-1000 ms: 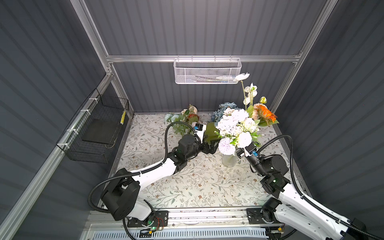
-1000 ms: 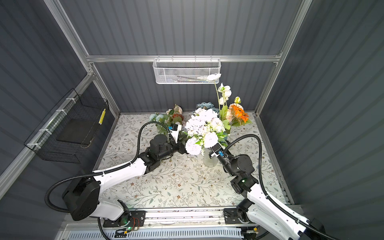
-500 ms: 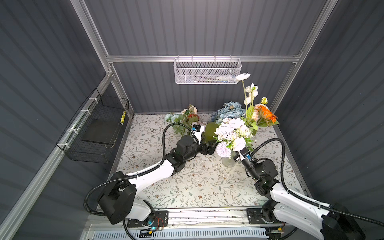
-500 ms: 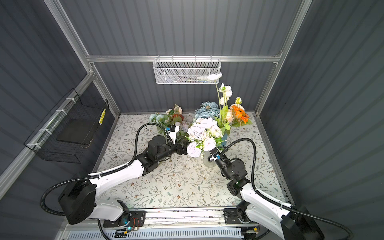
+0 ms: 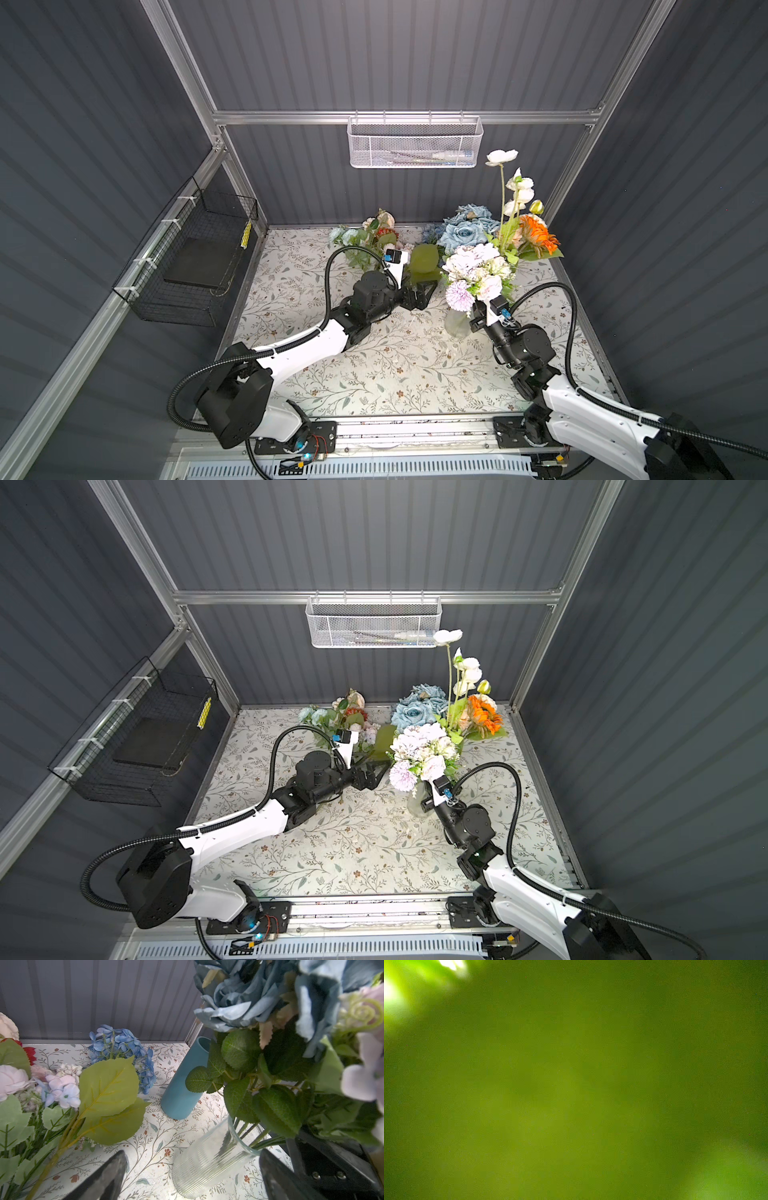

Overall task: Arrange the flowers into the vase
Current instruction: 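Lower the bunch stems into the clear glass vase with the right gripper, then push the bunch deeper into the vase among the other stems with the right gripper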

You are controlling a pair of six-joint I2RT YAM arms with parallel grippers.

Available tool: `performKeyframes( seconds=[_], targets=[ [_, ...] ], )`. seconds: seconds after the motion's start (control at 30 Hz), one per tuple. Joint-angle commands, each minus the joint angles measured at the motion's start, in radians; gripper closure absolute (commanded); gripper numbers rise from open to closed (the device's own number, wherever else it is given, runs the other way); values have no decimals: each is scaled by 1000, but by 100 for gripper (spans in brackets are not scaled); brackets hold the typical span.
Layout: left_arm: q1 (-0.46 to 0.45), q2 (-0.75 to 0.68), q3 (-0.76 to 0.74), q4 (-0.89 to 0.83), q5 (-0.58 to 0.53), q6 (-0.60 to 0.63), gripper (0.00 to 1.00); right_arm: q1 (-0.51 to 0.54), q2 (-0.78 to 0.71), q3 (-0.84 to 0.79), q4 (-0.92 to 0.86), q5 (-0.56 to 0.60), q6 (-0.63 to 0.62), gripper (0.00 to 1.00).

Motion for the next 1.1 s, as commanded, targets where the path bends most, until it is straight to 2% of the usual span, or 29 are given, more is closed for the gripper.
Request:
performKeyframes(
  seconds=[0.0, 0.3, 0.47, 0.83, 1.0, 1.07],
  targets=[
    [9, -18, 2, -9, -7, 2, 1, -3, -31, -9, -87, 38, 54, 83],
    [9, -37, 1, -15, -12, 8, 1, -3, -196, 27, -299, 20, 82, 53],
    [9, -34, -4, -6, -2, -3, 1, -2, -241, 59, -347, -11, 96, 46],
    [9, -41, 50, 10, 77, -49, 1, 4, -182, 125, -300, -60, 101, 47],
    [9, -28, 94, 31, 110, -55, 1, 3, -137, 126, -254, -48, 108, 66],
    [9, -23, 106, 33, 120, -58, 1, 3, -138, 115, -237, -43, 125, 79]
  ],
)
